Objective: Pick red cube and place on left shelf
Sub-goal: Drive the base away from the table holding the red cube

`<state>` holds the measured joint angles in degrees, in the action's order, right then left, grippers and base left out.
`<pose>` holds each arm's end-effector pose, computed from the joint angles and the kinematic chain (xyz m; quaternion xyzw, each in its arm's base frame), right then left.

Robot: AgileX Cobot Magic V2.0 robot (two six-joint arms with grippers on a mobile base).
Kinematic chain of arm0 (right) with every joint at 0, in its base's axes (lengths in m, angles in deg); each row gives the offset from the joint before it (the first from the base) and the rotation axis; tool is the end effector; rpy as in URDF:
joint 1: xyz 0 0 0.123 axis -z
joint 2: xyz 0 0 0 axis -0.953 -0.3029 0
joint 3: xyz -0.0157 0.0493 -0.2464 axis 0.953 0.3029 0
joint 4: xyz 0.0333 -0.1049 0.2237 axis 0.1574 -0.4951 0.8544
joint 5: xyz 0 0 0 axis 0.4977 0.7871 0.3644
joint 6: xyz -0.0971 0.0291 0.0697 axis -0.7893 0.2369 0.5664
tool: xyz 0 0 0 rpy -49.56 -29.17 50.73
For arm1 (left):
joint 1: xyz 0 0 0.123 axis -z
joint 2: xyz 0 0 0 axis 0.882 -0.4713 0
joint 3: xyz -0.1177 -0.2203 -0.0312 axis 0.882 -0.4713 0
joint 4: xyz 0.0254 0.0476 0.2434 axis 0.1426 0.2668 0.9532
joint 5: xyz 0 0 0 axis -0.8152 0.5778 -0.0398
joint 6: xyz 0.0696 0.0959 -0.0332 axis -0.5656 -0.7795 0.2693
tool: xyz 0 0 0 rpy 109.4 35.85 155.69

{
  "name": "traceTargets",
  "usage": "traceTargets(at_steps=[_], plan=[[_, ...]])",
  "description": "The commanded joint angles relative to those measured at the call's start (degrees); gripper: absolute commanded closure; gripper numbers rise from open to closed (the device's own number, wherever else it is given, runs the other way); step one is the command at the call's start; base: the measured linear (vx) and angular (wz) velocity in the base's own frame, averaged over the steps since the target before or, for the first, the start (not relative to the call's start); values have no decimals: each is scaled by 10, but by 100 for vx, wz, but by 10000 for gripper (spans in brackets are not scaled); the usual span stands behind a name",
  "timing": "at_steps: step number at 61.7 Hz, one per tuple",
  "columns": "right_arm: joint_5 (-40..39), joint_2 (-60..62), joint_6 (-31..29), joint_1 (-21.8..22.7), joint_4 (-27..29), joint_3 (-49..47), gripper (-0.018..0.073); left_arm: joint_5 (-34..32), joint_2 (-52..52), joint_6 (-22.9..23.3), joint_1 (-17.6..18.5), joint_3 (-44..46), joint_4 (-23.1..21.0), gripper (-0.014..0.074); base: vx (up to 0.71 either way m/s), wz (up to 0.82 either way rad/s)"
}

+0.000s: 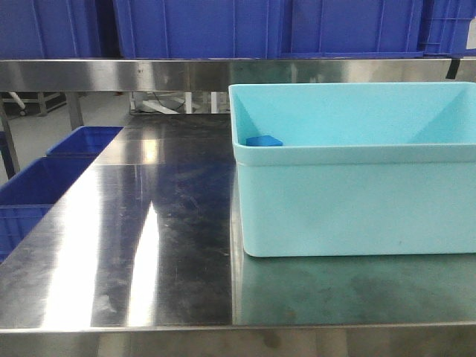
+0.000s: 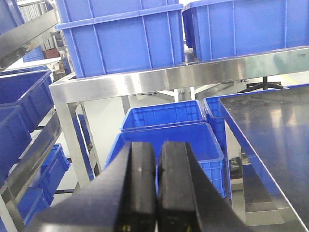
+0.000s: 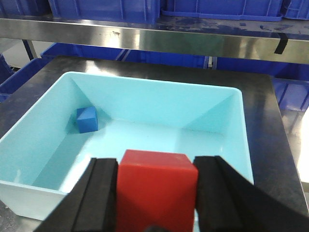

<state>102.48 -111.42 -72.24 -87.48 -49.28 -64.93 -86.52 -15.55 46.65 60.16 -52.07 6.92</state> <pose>0.1428 0.0338 0.3051 -0.0686 0.7862 0.0850 0.6083 0.1194 0.0036 0.2093 0.0355 0.6867 0.0591 0.7237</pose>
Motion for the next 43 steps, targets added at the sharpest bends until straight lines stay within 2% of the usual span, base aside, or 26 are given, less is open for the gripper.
traceTargets(at_steps=[1,43], plan=[[-48,-3,-4,3,-2,-16,502,-51,8,0,4,-13,-3,491,0,0],[-48,-3,-4,3,-2,-16,502,-51,8,0,4,-13,-3,491,0,0]])
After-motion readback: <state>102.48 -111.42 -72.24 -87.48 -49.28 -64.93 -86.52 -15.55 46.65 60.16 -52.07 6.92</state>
